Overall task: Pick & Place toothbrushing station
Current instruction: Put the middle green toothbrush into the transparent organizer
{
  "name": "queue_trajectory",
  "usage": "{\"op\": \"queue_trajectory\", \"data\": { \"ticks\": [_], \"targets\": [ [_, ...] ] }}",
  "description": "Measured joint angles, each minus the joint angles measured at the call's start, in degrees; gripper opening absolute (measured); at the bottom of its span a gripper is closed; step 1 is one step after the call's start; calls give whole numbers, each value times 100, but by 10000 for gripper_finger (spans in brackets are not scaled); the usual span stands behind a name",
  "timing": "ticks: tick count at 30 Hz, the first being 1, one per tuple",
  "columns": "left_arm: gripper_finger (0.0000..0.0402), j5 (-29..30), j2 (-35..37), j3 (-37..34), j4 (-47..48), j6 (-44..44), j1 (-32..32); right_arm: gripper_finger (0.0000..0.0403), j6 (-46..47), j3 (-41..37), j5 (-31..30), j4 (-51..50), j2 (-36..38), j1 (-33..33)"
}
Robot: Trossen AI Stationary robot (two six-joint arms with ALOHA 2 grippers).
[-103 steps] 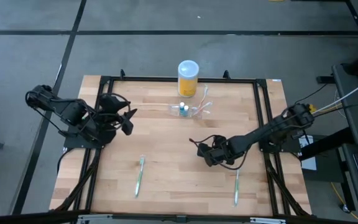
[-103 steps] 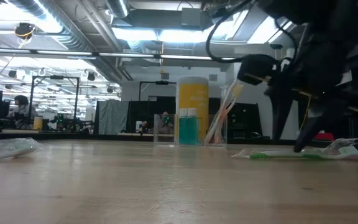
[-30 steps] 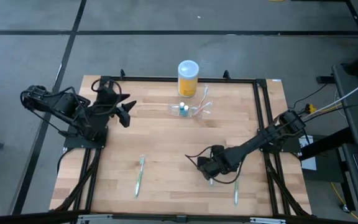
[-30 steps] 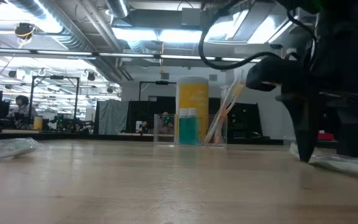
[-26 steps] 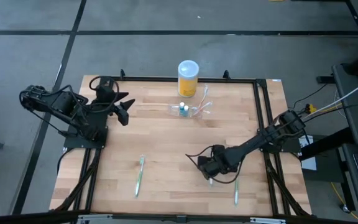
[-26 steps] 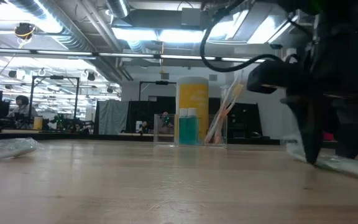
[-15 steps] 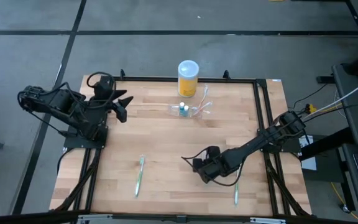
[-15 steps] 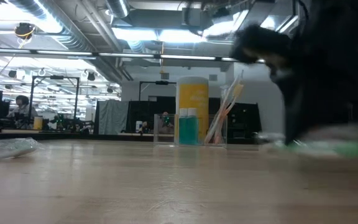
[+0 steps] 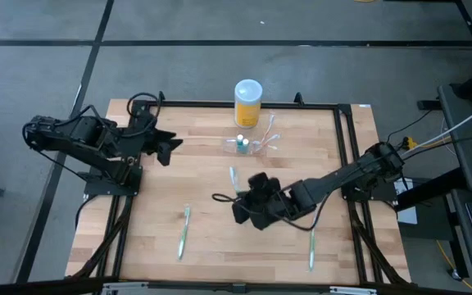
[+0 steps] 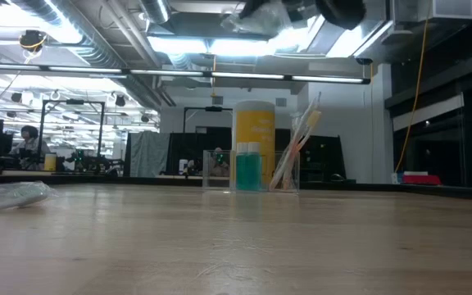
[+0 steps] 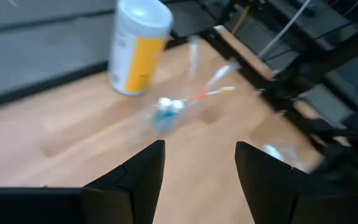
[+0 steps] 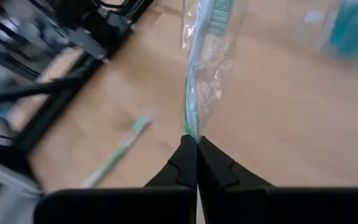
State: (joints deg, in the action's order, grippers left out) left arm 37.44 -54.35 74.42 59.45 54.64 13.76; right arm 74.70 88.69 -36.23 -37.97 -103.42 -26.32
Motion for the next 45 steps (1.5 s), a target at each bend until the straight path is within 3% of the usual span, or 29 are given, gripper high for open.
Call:
{"op": "queue_trajectory", "data": {
  "ticks": [8,13,19,32,37,45],
  "targets": [
    [243,-1014,-389,1,-1618,-560,-283,0,-2179,737,-154,-296,-11,453],
    [280,-1043,-642,0,-1683,-545,-483,0,-3548,1488,-667,-134,-9,920],
    [286,-1068,-862,0,-3044,-918,-488,0,-4961,2328,-609,272,-2,1246],
    [277,-720,-1302,0,-4560,-1717,-573,0,-5290,2546,-317,226,-28,1232],
    [218,-602,-1344,0,-4558,-1648,-661,0,-5311,2546,-257,216,-28,1232],
    [17,-635,-1344,0,-4558,-1664,-674,0,-5438,2546,-250,209,-11,1250]
  ]
}}
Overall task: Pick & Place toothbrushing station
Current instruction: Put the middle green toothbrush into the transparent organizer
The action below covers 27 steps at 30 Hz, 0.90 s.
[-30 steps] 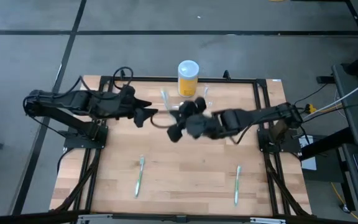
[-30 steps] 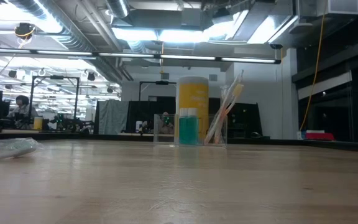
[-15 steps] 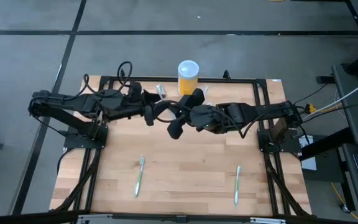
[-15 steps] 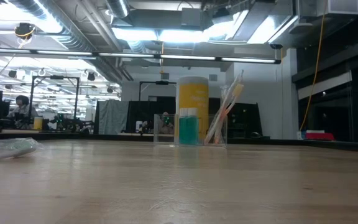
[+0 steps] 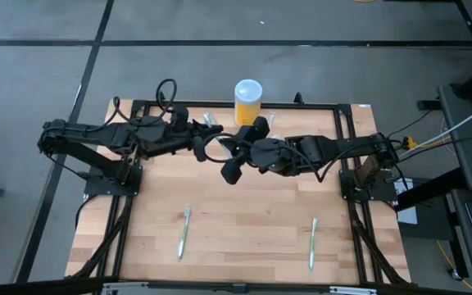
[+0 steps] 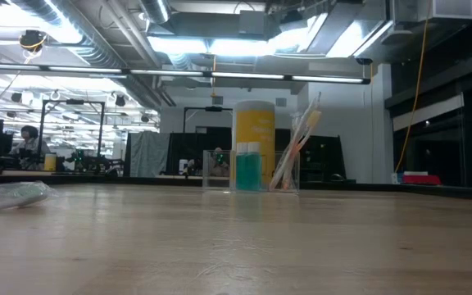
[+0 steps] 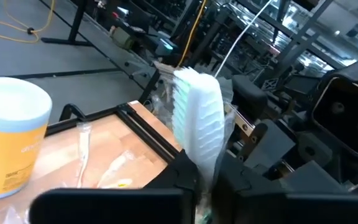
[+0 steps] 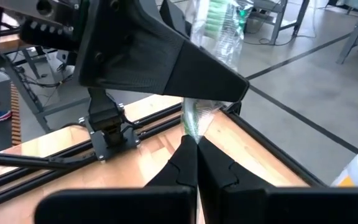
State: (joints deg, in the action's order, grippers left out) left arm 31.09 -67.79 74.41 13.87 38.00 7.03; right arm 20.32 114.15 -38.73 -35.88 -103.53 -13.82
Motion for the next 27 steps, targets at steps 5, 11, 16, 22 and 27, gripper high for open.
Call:
{"op": "queue_trajectory", "data": {
  "ticks": [5,11,16,22,27],
  "targets": [
    [8,182,0,0,-17,-24,0,7,-152,-2,-71,57,0,7],
    [7,338,2,0,7,-82,-2,90,-281,-4,-89,431,11,-11],
    [7,811,140,0,125,-302,-5,183,-189,-4,-145,444,11,27],
    [6,1649,536,0,1226,-341,-202,247,-126,-9,-556,393,180,-4],
    [6,1384,549,0,2223,-312,-805,247,597,-7,-1119,-779,579,-247]
  ]
}}
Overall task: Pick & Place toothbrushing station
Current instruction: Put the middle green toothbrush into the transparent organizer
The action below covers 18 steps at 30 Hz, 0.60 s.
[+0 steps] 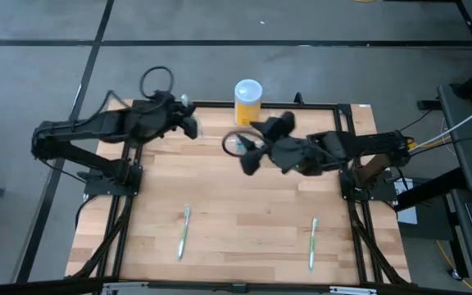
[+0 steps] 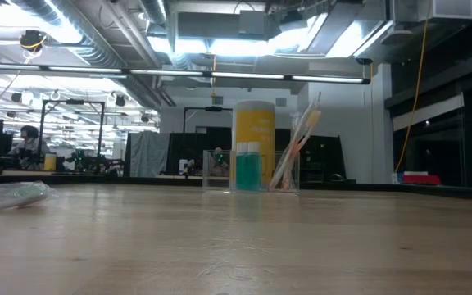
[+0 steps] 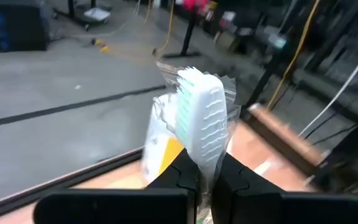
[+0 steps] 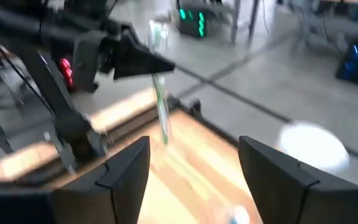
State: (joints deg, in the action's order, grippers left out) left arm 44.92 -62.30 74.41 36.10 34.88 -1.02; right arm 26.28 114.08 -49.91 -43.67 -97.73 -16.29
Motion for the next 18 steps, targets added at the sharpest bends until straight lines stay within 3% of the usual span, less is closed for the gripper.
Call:
{"op": "queue_trajectory", "data": {
  "ticks": [3,7,13,18],
  "targets": [
    [6,-544,-270,-126,-45,-145,-424,238,894,0,-115,-1194,174,-205],
    [6,-1074,-625,-959,-1647,-315,-809,230,2159,0,-216,-2605,271,-600],
    [6,-1525,-1029,-2266,-4044,-309,-1490,226,3835,0,-507,-3607,284,-1283],
    [6,-1834,-1468,-2792,-5126,-640,-1687,226,4931,0,-836,-3987,284,-1859]
  ]
}}
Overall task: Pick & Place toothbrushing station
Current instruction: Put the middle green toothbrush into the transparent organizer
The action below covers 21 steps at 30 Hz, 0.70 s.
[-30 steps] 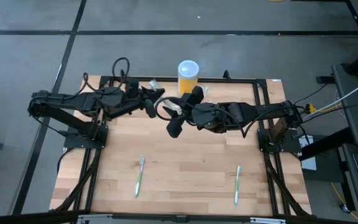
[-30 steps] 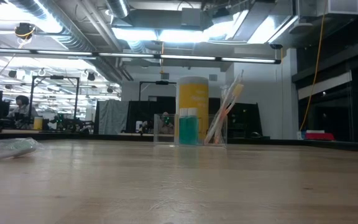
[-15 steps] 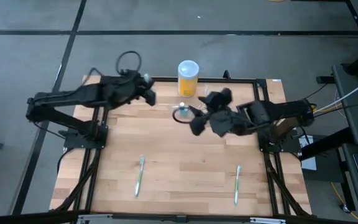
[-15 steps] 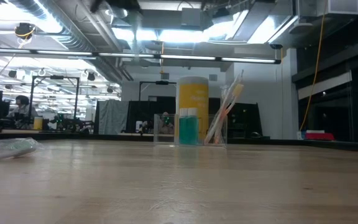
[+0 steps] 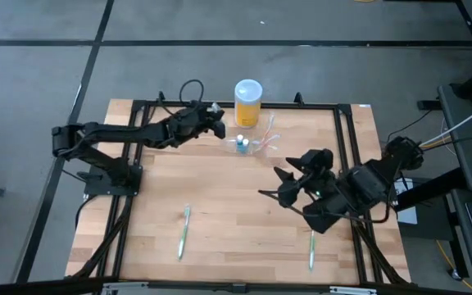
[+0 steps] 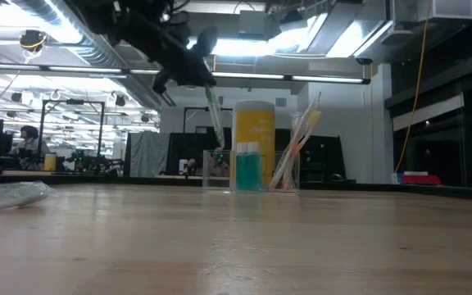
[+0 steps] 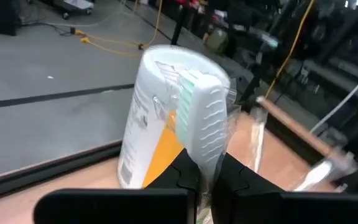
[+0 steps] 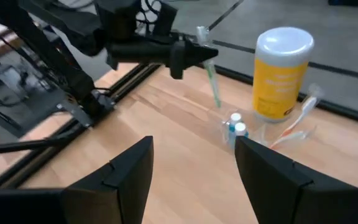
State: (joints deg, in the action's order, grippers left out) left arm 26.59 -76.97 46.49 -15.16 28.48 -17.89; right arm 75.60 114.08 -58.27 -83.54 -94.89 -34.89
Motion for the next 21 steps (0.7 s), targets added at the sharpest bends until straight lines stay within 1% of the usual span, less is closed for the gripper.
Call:
{"op": "queue_trajectory", "data": {
  "ticks": [3,7,12,21],
  "targets": [
    [6,-37,-290,8,-303,-233,-8,226,431,0,-78,-106,0,-195],
    [6,-69,-663,8,-643,-427,18,226,674,0,-85,-121,0,-370],
    [6,-27,-1016,8,-687,-436,-4,226,913,0,-90,-129,0,-455],
    [6,-59,-1225,12,-691,-382,-2,226,989,0,-132,-119,0,-497]
  ]
}}
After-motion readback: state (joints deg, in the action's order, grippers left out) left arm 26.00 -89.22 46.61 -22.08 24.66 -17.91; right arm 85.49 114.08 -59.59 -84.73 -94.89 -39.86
